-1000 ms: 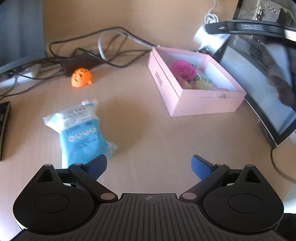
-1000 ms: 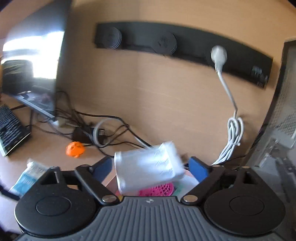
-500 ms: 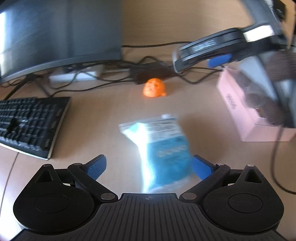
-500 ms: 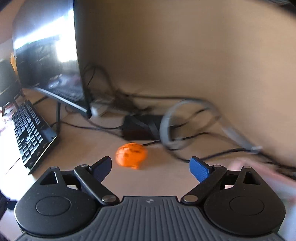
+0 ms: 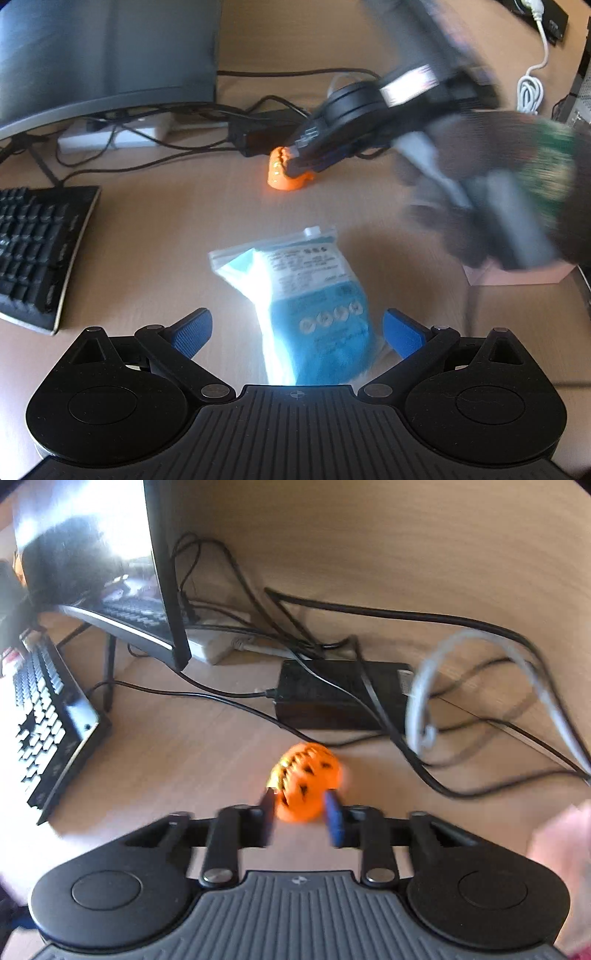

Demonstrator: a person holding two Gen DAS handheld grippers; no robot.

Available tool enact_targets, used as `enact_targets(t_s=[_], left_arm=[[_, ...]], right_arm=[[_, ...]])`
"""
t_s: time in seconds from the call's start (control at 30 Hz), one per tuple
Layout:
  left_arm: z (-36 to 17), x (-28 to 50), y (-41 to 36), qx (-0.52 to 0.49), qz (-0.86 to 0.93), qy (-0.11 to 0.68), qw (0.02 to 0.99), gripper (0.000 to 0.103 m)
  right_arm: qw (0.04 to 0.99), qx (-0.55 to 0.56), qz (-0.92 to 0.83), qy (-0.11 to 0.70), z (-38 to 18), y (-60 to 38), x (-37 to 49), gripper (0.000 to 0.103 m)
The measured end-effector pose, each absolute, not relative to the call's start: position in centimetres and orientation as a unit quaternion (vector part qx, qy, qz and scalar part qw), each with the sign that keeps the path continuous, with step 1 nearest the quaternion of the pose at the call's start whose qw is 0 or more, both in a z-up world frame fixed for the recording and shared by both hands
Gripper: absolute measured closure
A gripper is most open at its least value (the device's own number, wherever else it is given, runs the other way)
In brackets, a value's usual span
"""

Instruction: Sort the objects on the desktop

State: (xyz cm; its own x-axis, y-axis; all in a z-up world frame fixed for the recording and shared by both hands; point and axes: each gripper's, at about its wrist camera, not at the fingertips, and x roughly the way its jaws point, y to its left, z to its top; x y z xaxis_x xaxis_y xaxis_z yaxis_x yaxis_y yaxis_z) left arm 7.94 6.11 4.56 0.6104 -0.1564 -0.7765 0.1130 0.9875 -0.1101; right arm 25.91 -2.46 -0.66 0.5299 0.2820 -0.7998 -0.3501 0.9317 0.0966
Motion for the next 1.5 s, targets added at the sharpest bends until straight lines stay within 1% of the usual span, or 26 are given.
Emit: enact_targets(t_s=[0.1, 0.2, 0.23, 0.27, 0.3, 0.37, 0.43, 0.47, 0.5, 0.53, 0.6, 0.67, 0.77, 0.93, 0.97, 1.0, 1.03, 1.07, 1.1, 1.17, 1.27, 1.33, 1.4, 1.47, 1.5], left_arm=[[3.9, 9.4, 5.2, -0.011, -0.065, 0.445, 0.893, 0.002], [3.2, 10.5, 4.9, -0.015, -0.056, 0.459, 0.886, 0.002], [3.1, 10.4, 4.9, -0.016, -0.054, 0.458, 0.887, 0.008], [3.1, 10.3, 4.9, -0.013, -0.054, 0.457, 0.888, 0.021], [3.1, 10.1, 4.9, -0.008, -0.054, 0.456, 0.888, 0.025], [3.2, 9.4, 5.3, -0.009, -0.06, 0.453, 0.89, 0.041], [3.4, 8.5, 5.7, -0.002, -0.063, 0.447, 0.892, 0.043], [3.5, 8.2, 5.9, 0.0, -0.064, 0.446, 0.893, 0.043], [3.6, 7.8, 6.2, -0.001, -0.066, 0.447, 0.892, 0.043], [3.6, 7.3, 6.6, -0.005, -0.069, 0.449, 0.891, 0.043], [3.7, 6.4, 7.2, -0.013, -0.076, 0.452, 0.889, 0.043], [3.6, 5.7, 7.8, -0.024, -0.076, 0.454, 0.887, 0.04], [3.3, 5.2, 8.5, -0.047, -0.063, 0.459, 0.885, 0.033], [3.4, 5.2, 8.8, -0.055, -0.057, 0.458, 0.885, 0.029], [3.4, 5.2, 8.8, -0.055, -0.058, 0.458, 0.885, 0.027], [3.5, 5.3, 8.8, -0.055, -0.06, 0.458, 0.885, 0.025], [3.5, 5.4, 8.8, -0.057, -0.062, 0.458, 0.885, 0.023], [3.5, 5.4, 8.8, -0.058, -0.064, 0.457, 0.885, 0.021], [3.5, 5.4, 8.8, -0.058, -0.066, 0.457, 0.885, 0.021], [3.6, 5.4, 8.7, -0.056, -0.07, 0.456, 0.885, 0.019], [3.5, 5.6, 8.5, -0.049, -0.072, 0.456, 0.886, 0.018], [3.5, 5.5, 8.3, -0.043, -0.071, 0.456, 0.886, 0.018], [3.5, 5.3, 8.1, -0.039, -0.072, 0.453, 0.888, 0.018], [3.5, 5.1, 8.0, -0.031, -0.071, 0.451, 0.889, 0.018], [3.4, 5.1, 8.0, -0.027, -0.069, 0.45, 0.89, 0.019]], right_arm=[[0.883, -0.01, 0.179, 0.434, 1.6, -4.6, 23.7, 0.082], [0.892, -0.017, 0.163, 0.422, 3.4, -5.6, 21.9, 0.082], [0.894, -0.019, 0.157, 0.42, 3.4, -5.9, 21.9, 0.082], [0.895, -0.018, 0.152, 0.419, 3.6, -6.1, 21.6, 0.082], [0.895, -0.017, 0.147, 0.42, 3.4, -6.2, 21.7, 0.082], [0.894, -0.02, 0.142, 0.425, 2.8, -6.0, 21.9, 0.081], [0.892, -0.031, 0.141, 0.427, 2.5, -5.8, 21.8, 0.079], [0.892, -0.038, 0.142, 0.426, 2.3, -5.4, 21.8, 0.075], [0.893, -0.043, 0.143, 0.425, 2.0, -5.2, 21.7, 0.066], [0.894, -0.047, 0.143, 0.423, 1.9, -4.8, 21.8, 0.06], [0.895, -0.045, 0.144, 0.419, 1.7, -4.1, 22.0, 0.03], [0.897, -0.042, 0.148, 0.414, 1.4, -3.0, 22.4, 0.018], [0.891, -0.044, 0.161, 0.422, 0.2, -0.8, 23.8, 0.016], [0.897, -0.066, 0.144, 0.413, -2.0, 2.0, 25.3, 0.017], [0.899, -0.072, 0.143, 0.408, -2.2, 2.3, 25.5, 0.019], [0.899, -0.079, 0.145, 0.406, -2.4, 2.5, 25.6, 0.026], [0.897, -0.083, 0.149, 0.408, -2.6, 2.7, 25.8, 0.03], [0.897, -0.091, 0.15, 0.405, -2.6, 2.8, 25.8, 0.037], [0.898, -0.101, 0.152, 0.401, -2.6, 3.0, 25.7, 0.048], [0.898, -0.111, 0.155, 0.396, -2.5, 2.9, 25.5, 0.06], [0.895, -0.106, 0.164, 0.401, -2.3, 2.5, 25.0, 0.066], [0.893, -0.109, 0.164, 0.405, -2.4, 2.4, 24.5, 0.072], [0.892, -0.108, 0.165, 0.408, -2.4, 2.3, 23.7, 0.082], [0.888, -0.105, 0.166, 0.415, -2.2, 1.9, 22.9, 0.087], [0.887, -0.103, 0.167, 0.418, -2.2, 1.6, 22.4, 0.088]])
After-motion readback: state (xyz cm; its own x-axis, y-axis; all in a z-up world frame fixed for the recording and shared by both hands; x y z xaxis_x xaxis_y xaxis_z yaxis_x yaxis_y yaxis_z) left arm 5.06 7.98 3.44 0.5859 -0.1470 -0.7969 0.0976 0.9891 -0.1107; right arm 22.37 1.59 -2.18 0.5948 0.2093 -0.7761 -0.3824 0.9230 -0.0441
